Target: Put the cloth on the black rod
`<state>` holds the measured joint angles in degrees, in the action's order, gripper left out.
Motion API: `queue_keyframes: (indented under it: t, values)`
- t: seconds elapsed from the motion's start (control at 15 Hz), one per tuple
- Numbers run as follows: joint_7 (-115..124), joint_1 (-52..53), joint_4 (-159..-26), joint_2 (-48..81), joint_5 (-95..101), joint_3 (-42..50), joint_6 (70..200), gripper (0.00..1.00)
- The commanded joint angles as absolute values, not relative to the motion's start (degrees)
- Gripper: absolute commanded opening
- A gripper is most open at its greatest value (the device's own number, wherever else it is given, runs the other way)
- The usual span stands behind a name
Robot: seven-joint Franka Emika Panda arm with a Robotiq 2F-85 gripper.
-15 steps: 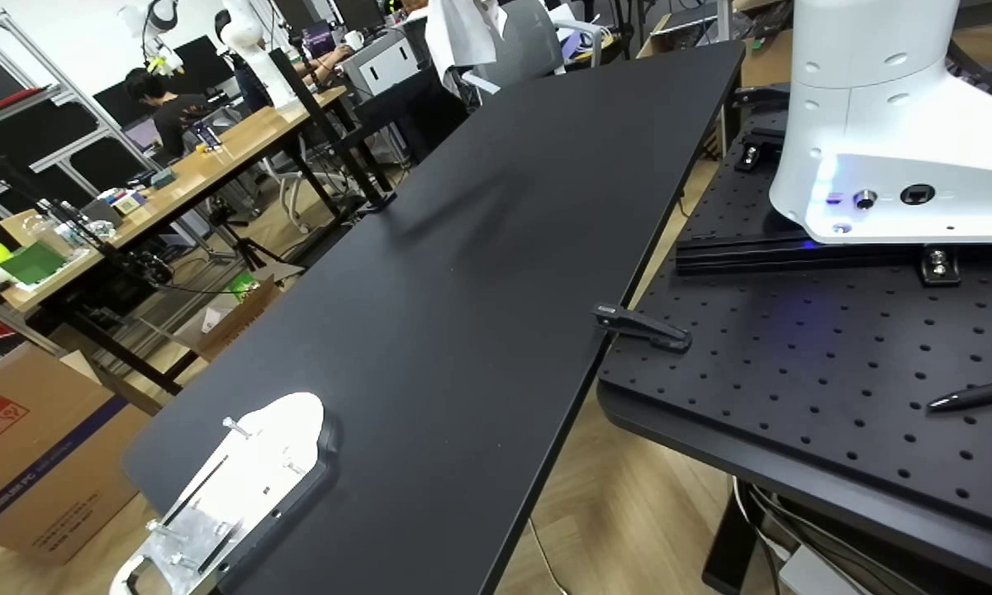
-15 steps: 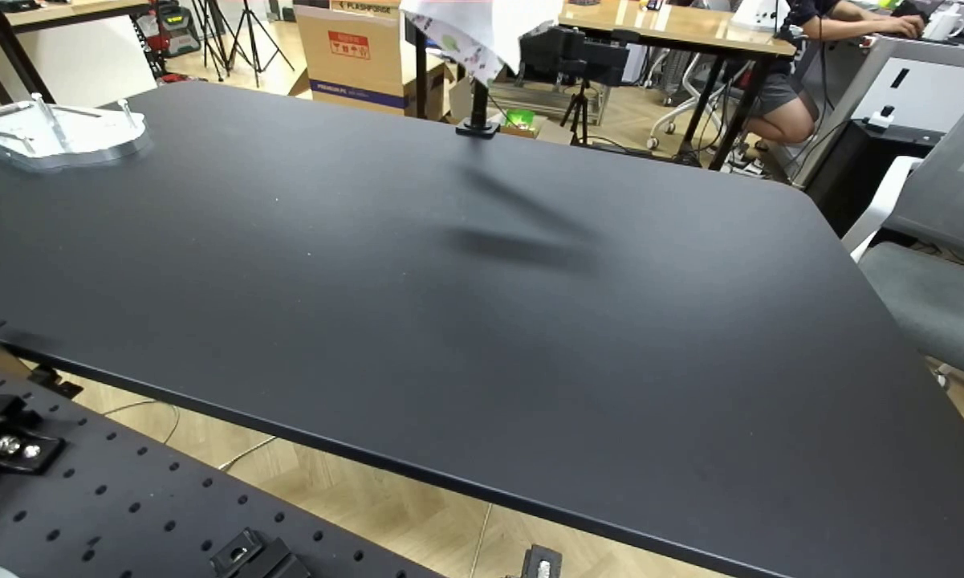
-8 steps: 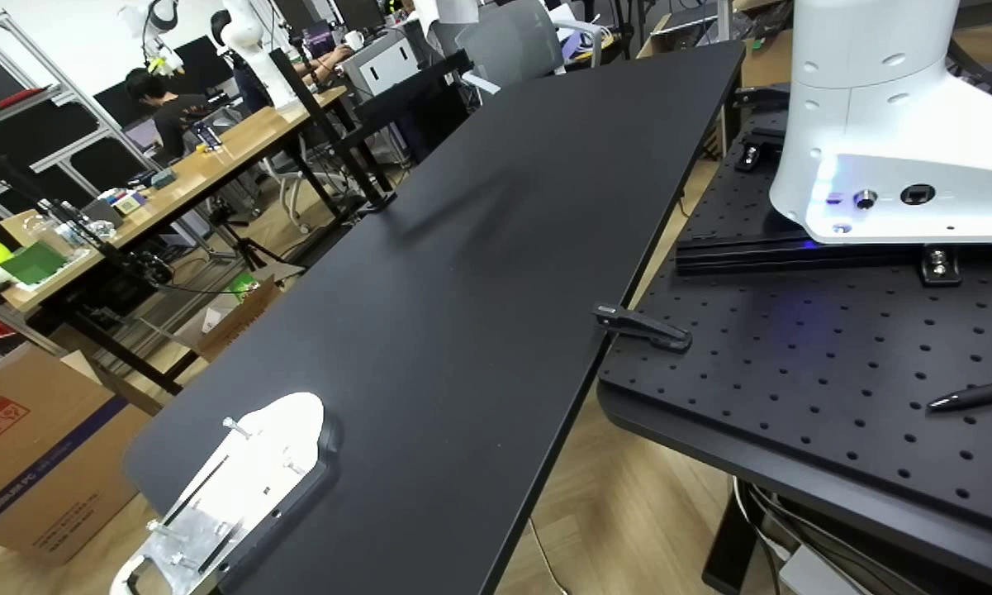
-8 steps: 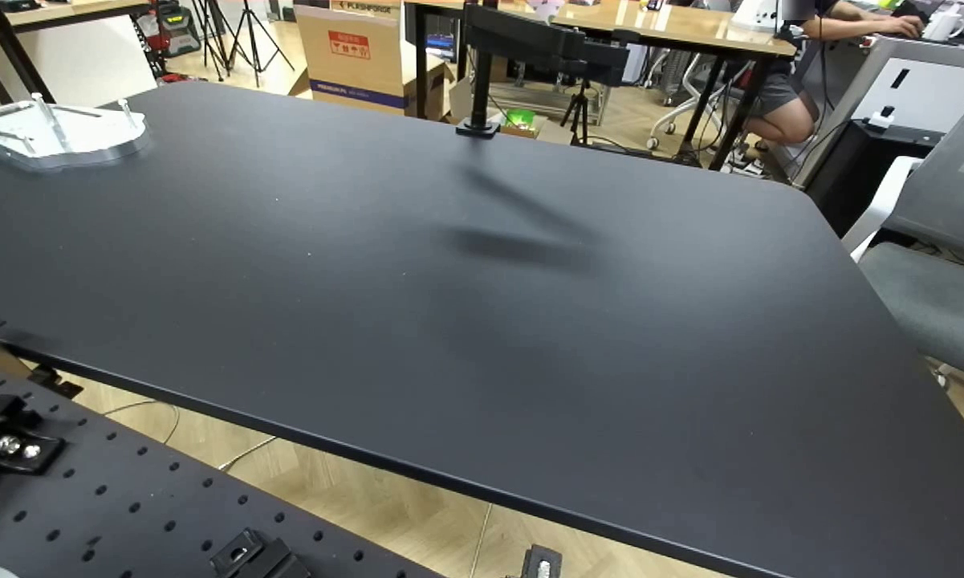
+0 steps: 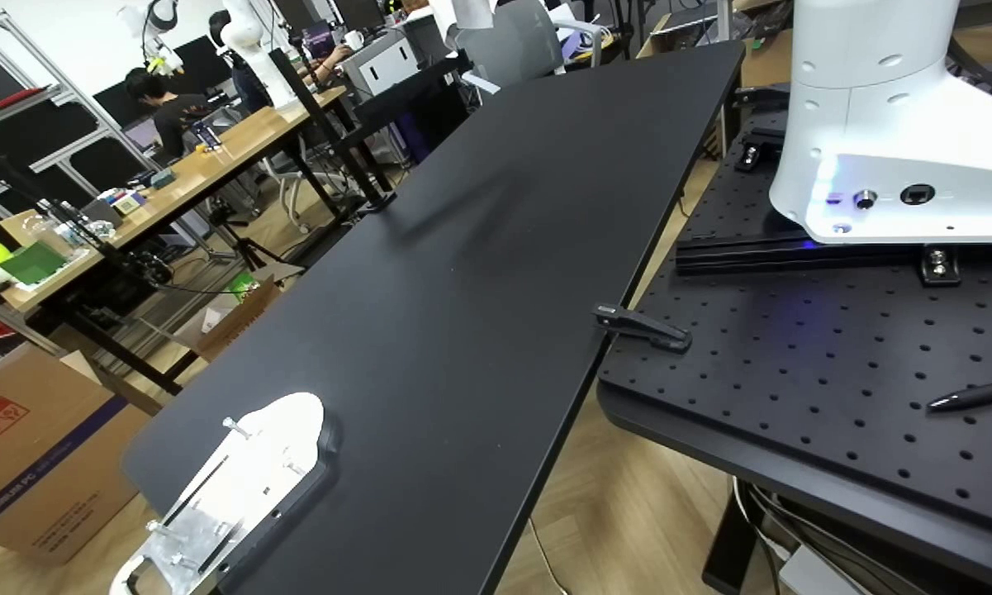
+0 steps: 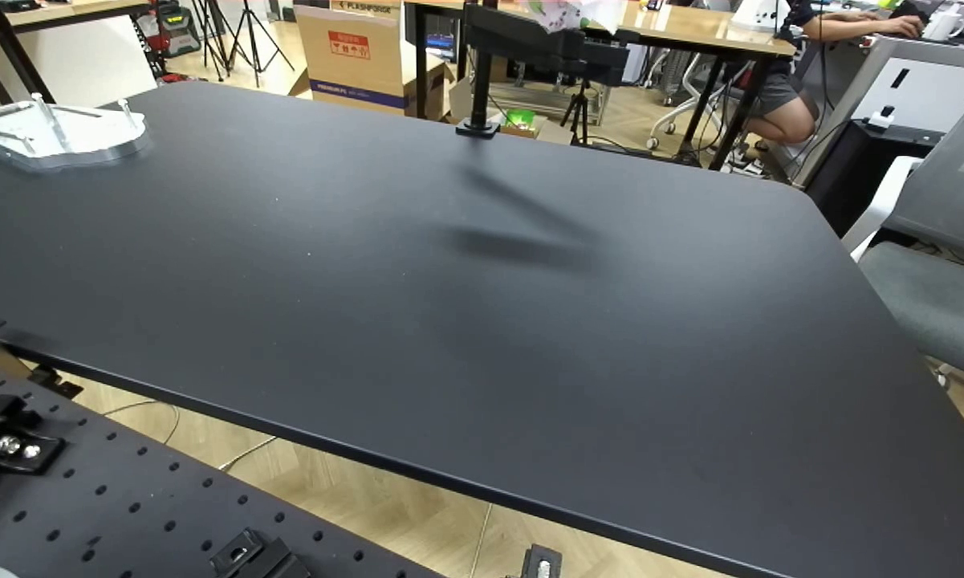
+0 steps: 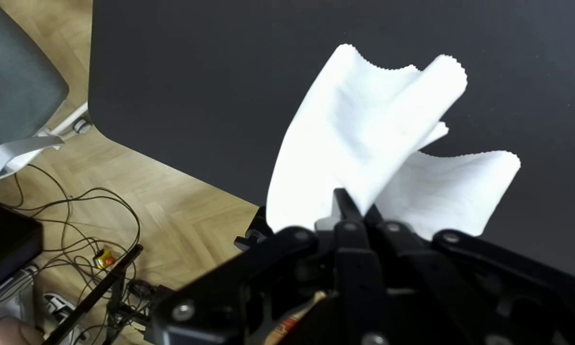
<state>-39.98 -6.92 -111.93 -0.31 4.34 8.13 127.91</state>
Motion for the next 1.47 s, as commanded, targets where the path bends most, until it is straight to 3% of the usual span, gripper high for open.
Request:
queue_keyframes:
  t: [0.0, 0.73, 0.8, 1.07, 1.13, 1.2, 1.4]
  values:
    - [-41.1, -7.4, -109.1, 1.1, 2.8, 8.2, 125.7, 0.01]
    - [-42.2, -7.7, -108.1, 1.3, 3.4, 8.2, 122.5, 0.01]
    - [-41.3, -7.3, -108.5, 8.1, 2.4, 7.7, 129.3, 0.01]
    - [-41.5, -8.1, -106.7, 16.4, 1.6, 6.4, 133.4, 0.01]
    - [-41.0, -8.4, -105.7, 19.0, 1.8, 6.0, 134.0, 0.28]
    - [-40.5, -8.7, -104.6, 21.2, 1.9, 5.6, 134.5, 0.29]
    - [-40.3, -9.6, -101.8, 23.6, 2.7, 4.9, 133.5, 0.46]
